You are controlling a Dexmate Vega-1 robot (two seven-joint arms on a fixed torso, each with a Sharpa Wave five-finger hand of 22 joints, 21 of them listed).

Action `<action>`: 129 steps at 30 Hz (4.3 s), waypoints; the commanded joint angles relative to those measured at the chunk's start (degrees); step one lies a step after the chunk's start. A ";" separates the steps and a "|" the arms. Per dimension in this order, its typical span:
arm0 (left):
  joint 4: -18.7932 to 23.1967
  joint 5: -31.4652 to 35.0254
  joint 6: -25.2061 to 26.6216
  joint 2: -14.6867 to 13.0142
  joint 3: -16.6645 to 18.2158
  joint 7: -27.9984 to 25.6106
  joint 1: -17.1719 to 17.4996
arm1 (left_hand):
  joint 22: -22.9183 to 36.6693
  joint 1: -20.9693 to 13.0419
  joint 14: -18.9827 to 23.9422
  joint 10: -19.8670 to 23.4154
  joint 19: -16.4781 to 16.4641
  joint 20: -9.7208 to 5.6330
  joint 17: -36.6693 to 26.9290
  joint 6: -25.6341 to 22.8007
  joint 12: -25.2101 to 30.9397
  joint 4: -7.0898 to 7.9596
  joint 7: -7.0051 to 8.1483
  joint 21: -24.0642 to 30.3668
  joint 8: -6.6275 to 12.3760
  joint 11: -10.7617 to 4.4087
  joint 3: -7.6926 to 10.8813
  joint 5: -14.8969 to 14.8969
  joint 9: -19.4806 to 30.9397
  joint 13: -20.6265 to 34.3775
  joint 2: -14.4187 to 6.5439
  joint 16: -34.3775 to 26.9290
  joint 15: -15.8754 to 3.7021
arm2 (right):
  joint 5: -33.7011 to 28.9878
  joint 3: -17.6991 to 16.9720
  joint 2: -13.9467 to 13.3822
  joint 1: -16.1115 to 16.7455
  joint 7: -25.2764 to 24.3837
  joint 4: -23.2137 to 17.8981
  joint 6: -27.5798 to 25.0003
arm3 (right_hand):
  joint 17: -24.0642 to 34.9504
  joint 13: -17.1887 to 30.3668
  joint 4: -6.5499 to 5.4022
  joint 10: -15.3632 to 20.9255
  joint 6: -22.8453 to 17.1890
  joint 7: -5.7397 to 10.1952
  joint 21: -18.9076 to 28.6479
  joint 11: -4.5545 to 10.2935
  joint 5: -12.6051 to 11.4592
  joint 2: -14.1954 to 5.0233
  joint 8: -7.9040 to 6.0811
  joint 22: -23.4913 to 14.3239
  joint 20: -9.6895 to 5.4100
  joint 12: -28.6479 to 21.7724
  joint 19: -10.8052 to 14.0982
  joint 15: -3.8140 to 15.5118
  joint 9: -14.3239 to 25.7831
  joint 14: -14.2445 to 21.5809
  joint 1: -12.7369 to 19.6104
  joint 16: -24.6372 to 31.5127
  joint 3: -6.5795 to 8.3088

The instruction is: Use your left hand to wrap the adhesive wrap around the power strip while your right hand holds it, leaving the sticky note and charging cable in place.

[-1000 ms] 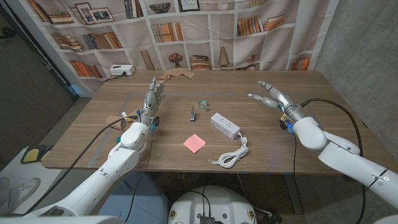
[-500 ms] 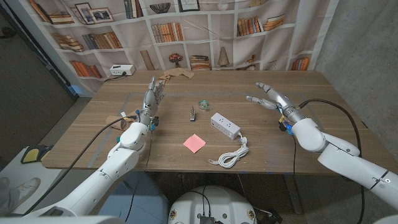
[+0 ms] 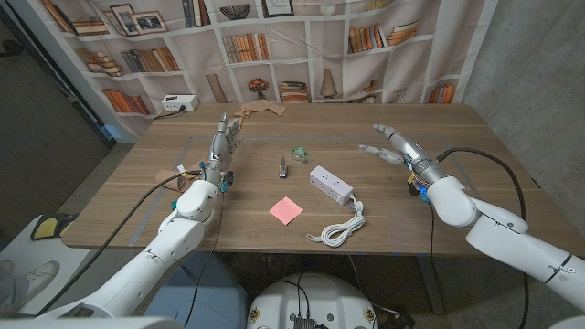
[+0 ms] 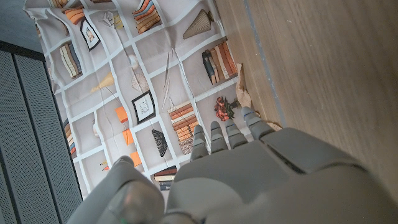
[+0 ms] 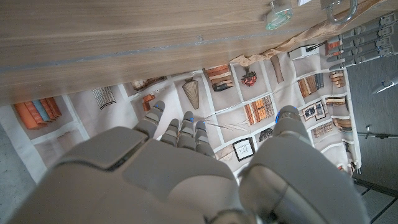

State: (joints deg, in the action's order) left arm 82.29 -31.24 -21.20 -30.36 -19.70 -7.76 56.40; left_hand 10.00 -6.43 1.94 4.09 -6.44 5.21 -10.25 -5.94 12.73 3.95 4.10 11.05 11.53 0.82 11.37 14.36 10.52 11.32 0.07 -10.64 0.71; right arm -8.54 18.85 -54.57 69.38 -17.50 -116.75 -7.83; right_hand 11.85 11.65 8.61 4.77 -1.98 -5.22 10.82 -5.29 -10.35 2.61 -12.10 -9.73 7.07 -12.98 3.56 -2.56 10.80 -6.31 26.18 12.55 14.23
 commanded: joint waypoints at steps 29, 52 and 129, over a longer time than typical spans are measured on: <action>0.85 -0.18 -0.96 -0.02 0.27 -0.08 1.73 | 0.15 -0.36 0.26 0.53 -0.40 -0.53 -0.25 -0.62 0.02 -0.14 -0.02 0.17 -0.25 0.12 -0.37 0.01 0.16 0.20 -0.40 -0.25 0.12 | -2.41 0.69 -0.61 2.63 0.30 -4.62 -4.40 | -0.03 0.23 -0.45 0.64 -0.75 -0.50 0.86 -0.52 -0.09 0.28 0.05 -0.07 -0.77 0.06 3.03 -1.47 0.15 2.18 0.74 0.53 0.06; 1.12 -0.18 -1.45 0.23 0.25 -0.19 2.30 | 0.15 -0.41 0.28 0.61 -0.43 -0.57 -0.25 -0.81 0.00 -0.21 -0.06 0.17 -0.24 0.07 -0.51 -0.02 0.16 0.20 -0.50 -0.23 0.05 | -3.71 1.79 -0.67 3.19 0.28 -5.50 -5.12 | -0.14 0.24 -0.49 0.71 -0.89 -0.59 1.25 -0.55 -0.09 0.27 0.23 -0.09 -1.56 0.25 5.06 -0.25 0.16 3.23 0.97 0.60 -0.04; 0.81 -0.05 -1.97 0.58 0.16 -0.43 2.77 | 0.15 -0.51 0.40 1.33 -0.40 -0.59 -0.25 -0.74 0.12 -0.42 -0.03 0.14 -0.38 0.21 -1.04 -0.10 0.17 0.22 -0.78 -0.24 0.20 | -17.72 11.51 -2.03 1.54 4.93 -16.11 -23.25 | 0.65 0.95 -0.61 5.07 -4.50 -2.61 1.79 -1.84 -0.05 -0.03 -0.44 -0.21 0.74 -1.01 11.54 -1.75 0.27 10.71 1.48 2.72 -0.56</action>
State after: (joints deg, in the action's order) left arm 82.93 -31.23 -22.96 -29.71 -19.72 -8.04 58.80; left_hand 10.00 -6.72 1.95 4.93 -6.75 4.91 -10.25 -6.35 12.73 3.64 4.30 11.05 11.23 1.02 10.58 14.36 10.52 11.31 -0.22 -10.64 0.71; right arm -23.58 28.99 -57.20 70.96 -12.28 -132.52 -29.61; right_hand 12.36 12.40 7.81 9.19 -5.75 -7.17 12.15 -7.03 -10.35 2.54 -12.10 -9.73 7.78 -13.65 14.30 -4.23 10.78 3.72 26.86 14.85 13.44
